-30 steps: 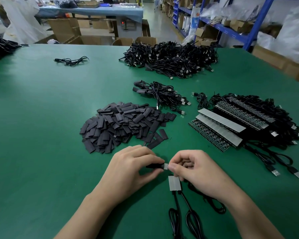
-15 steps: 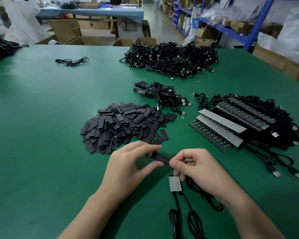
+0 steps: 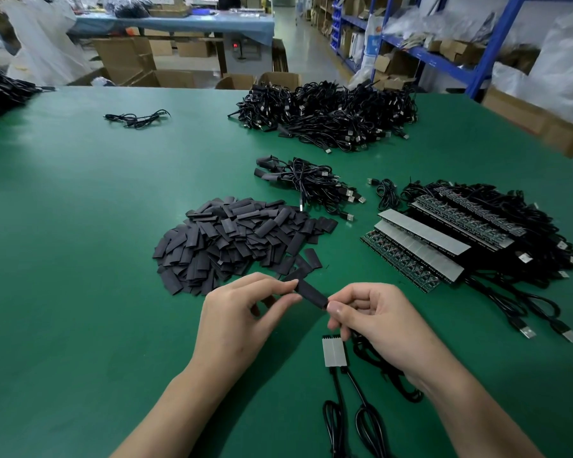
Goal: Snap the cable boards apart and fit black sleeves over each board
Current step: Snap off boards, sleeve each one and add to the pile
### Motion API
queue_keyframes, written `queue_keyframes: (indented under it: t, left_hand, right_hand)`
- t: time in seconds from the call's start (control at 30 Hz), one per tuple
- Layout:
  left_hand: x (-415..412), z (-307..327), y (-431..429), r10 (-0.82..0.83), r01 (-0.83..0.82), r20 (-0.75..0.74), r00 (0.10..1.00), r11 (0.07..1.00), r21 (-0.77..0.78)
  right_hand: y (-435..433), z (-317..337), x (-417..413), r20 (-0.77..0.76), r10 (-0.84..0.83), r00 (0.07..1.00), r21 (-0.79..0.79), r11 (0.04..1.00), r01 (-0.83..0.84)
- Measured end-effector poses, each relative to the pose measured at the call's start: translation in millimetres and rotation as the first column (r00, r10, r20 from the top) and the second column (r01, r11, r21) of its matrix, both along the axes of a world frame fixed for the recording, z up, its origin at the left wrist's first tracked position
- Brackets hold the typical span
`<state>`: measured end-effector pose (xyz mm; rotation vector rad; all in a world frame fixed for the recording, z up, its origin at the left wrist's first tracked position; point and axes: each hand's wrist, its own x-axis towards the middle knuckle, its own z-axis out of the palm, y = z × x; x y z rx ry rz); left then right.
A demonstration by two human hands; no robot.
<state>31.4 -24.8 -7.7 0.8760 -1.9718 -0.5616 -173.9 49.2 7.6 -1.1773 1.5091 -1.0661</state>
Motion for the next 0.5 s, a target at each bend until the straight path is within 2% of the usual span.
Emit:
queue_keyframes:
  t: [0.2, 0.37, 0.5]
  left_hand:
    - [0.3, -1.3, -0.8, -0.009, 0.009, 0.005, 1.000, 1.000, 0.009]
    - [-0.9, -0.3, 0.3, 0.025, -0.022, -0.032, 0.999, 0.996, 0.084]
    - [-4.0, 0.7, 2.8, -0.028, 0.034, -0.047, 0.999, 0.991, 0.131]
  right_hand:
    - [-0.7, -2.4, -0.6, 0.006, -0.008, 1.000, -0.029, 1.000, 0.008]
    - [-1.5, -3.0, 1.2, 0.046, 0.012, 0.999, -0.049, 0.999, -0.009]
    - [-1.8, -5.3, 1.0, 0.074, -0.001, 0.997, -0.064, 0.998, 0.005]
